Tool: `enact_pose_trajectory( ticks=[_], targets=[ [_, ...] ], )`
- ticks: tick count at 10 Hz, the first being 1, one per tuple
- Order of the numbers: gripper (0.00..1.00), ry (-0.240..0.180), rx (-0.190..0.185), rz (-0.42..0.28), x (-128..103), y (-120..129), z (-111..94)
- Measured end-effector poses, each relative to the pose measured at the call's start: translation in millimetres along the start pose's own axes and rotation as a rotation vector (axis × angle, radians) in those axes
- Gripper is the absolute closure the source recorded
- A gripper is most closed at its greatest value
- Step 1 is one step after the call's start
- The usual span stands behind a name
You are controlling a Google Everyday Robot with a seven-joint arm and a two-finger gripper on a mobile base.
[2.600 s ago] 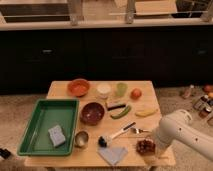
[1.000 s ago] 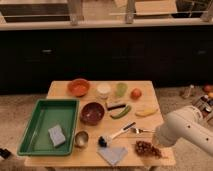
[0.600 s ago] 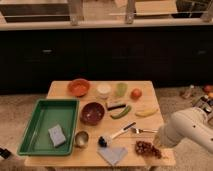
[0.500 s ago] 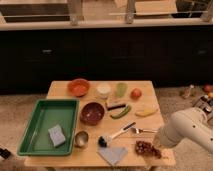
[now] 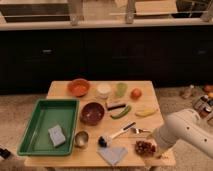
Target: Place grapes in plastic cup
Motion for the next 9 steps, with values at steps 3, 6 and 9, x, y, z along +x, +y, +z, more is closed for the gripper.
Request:
enact_pose_trajectory(
  ticks=[3,6,9],
  targets=[
    [0.2,0.0,-0.001,0.095,9.0,2.0,9.6],
    [0.2,-0.004,-0.008,0.178,19.7,2.7,20.4],
    [0.2,0.006,-0.008,0.219,24.9,5.2,30.9]
  ],
)
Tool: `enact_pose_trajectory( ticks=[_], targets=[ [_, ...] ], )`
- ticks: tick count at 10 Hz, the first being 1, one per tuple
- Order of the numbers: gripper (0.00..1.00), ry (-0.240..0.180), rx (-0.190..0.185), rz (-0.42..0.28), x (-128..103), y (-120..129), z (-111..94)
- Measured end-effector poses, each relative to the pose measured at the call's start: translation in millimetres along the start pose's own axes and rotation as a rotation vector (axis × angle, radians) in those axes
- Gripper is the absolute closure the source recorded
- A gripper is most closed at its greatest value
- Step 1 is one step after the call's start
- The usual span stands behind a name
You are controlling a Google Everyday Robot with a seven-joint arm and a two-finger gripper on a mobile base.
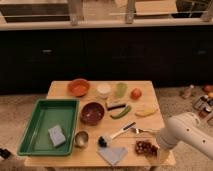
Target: Place grapes in plastic cup
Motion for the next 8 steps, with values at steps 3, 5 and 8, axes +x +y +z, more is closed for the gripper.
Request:
enact_pose_trajectory(
  ticks=[3,5,8],
  targets=[
    [0.2,0.011,0.018,-0.039,-8.7,0.9,3.2],
    [0.2,0.019,0.033,-0.06,-13.5,1.4,3.1],
    [0.2,0.034,0.042,-0.108,-24.3,1.9,5.3]
  ],
)
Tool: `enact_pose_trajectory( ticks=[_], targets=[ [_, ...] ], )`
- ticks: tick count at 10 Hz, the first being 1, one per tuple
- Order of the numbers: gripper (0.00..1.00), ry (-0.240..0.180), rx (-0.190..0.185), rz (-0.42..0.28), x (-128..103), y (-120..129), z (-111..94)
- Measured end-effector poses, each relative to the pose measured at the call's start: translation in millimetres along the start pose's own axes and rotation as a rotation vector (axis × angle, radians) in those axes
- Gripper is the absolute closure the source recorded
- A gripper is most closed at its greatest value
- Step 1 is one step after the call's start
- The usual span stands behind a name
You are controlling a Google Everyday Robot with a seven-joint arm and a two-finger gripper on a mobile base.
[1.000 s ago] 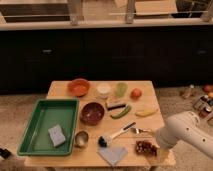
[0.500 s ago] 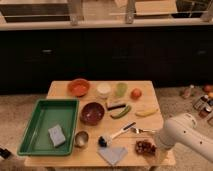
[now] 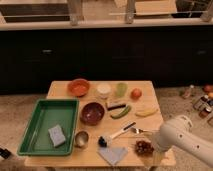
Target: Place grapes in plastic cup
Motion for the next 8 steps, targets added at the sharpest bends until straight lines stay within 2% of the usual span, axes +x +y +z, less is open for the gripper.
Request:
enact_pose_trajectory(
  ticks=[1,2,6,8],
  targets=[
    [0.21,0.004,0.0,-0.011,-2.0,-0.4,0.6],
    [0.27,0.009,0.0,-0.029,-5.4,-1.0,2.0],
    [0.67,0.006,0.005,-0.055,-8.4,-0.9,2.7],
    [0.88,-0.017,0.007,-0.056,-8.1,0.4,1.8]
  ],
)
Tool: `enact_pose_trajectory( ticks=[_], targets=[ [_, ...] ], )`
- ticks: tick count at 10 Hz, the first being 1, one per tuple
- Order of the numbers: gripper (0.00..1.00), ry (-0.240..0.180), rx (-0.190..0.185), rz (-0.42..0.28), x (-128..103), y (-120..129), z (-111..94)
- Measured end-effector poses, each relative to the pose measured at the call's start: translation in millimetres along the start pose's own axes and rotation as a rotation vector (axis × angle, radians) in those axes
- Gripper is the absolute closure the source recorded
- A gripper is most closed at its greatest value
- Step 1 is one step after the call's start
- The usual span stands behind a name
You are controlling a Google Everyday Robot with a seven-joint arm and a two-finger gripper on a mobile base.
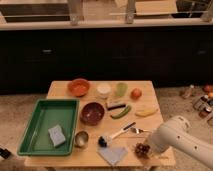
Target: Place grapes in plastic cup
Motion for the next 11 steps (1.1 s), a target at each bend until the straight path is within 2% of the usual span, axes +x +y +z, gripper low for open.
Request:
enact_pose_trajectory(
  ticks=[1,2,11],
  targets=[
    [0.96,-0.005,0.0,-0.003,-1.7,-0.7,0.1],
    [1.0,-0.01,0.001,-0.003,-2.6,-1.1,-0.5],
    [1.0,-0.041,0.015,-0.022,-4.6,0.3,-6.2]
  ],
)
